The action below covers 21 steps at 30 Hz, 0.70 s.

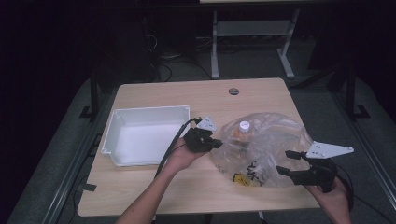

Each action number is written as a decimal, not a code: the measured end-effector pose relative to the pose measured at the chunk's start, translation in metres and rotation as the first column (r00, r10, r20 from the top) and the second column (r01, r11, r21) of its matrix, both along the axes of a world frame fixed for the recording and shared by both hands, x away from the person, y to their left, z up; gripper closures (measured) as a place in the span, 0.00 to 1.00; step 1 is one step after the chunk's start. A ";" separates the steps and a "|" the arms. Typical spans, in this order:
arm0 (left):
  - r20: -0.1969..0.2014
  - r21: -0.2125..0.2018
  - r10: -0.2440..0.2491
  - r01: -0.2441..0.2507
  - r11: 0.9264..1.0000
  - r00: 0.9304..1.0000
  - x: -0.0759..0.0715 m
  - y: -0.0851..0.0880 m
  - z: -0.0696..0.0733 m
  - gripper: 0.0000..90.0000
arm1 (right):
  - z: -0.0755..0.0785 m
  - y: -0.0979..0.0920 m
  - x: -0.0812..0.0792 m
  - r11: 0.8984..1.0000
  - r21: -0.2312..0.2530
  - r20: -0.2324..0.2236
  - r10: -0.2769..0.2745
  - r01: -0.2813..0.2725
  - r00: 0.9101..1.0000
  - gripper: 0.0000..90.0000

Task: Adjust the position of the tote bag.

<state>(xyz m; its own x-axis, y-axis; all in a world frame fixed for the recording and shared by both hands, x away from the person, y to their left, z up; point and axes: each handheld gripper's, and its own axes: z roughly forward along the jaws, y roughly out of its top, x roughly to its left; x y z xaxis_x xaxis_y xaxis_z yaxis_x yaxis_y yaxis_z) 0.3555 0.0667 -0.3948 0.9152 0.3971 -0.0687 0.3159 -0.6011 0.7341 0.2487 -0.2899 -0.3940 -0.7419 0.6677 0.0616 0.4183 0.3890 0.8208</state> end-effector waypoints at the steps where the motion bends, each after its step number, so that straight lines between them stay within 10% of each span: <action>1: -0.003 -0.004 0.003 -0.003 1.000 1.000 -0.001 0.001 -0.001 0.99 | -0.001 0.002 0.000 1.000 -0.005 -0.008 0.011 -0.011 1.000 0.38; 11: -0.021 0.038 0.009 -0.008 0.999 1.000 -0.003 0.009 -0.010 0.99 | -0.008 0.016 0.004 0.996 -0.054 -0.043 0.064 -0.066 0.997 0.56; 21: -0.054 0.033 0.005 -0.003 0.999 0.999 -0.002 0.014 -0.010 0.98 | -0.017 0.022 0.011 0.992 -0.079 -0.110 0.094 -0.103 0.989 0.98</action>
<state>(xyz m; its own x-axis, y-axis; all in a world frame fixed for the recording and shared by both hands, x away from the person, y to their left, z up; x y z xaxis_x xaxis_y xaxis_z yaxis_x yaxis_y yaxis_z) 0.3537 0.0806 -0.4049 0.9091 0.4033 -0.1047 0.3567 -0.6233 0.6959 0.2600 -0.2684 -0.4113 -0.7967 0.5977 0.0899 0.4571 0.4986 0.7365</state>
